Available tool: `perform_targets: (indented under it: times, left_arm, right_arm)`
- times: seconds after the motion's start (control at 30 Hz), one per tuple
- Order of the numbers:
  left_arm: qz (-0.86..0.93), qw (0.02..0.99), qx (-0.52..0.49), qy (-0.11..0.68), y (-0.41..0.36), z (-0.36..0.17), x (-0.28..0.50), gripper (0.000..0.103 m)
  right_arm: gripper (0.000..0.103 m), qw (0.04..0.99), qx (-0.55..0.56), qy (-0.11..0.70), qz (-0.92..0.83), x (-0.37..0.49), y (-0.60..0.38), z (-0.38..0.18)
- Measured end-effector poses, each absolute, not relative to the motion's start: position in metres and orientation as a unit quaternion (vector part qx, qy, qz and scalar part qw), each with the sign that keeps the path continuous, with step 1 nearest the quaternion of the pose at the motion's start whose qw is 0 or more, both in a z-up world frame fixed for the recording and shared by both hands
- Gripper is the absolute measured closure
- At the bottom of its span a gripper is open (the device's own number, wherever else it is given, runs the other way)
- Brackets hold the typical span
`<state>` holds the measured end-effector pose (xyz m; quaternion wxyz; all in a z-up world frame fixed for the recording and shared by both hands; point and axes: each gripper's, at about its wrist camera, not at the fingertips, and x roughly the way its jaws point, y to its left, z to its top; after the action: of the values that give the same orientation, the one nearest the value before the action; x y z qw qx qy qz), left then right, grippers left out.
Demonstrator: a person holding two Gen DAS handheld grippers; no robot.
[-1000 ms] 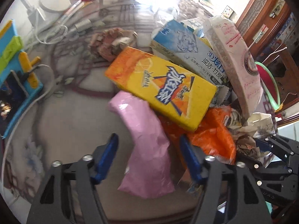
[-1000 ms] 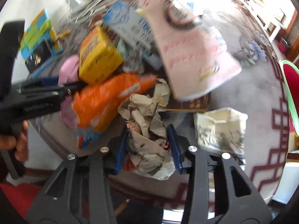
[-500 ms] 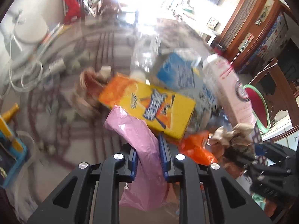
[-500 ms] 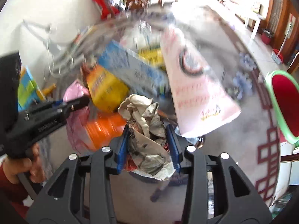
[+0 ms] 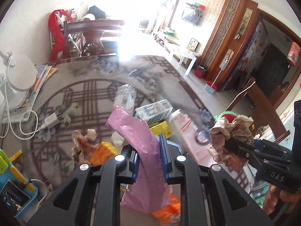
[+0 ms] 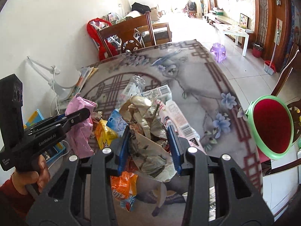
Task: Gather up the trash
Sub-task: 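Carry both items to the red bin and release them inside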
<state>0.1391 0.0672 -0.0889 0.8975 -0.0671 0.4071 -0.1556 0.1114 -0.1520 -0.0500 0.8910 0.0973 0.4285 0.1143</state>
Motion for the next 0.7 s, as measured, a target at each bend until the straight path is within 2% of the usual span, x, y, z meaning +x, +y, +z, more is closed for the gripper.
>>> perform_targets:
  times: [0.4, 0.7]
  left_arm:
    - [-0.149, 0.902, -0.077, 0.397, -0.010, -0.072, 0.149, 0.086]
    - [-0.183, 0.895, -0.055, 0.403, -0.080, -0.072, 0.156, 0.086]
  right_arm:
    - [0.065, 0.896, 0.120, 0.419, 0.090, 0.113, -0.238, -0.046]
    - [0.064, 0.886, 0.139, 0.441, -0.046, 0.131, -0.354, -0.089]
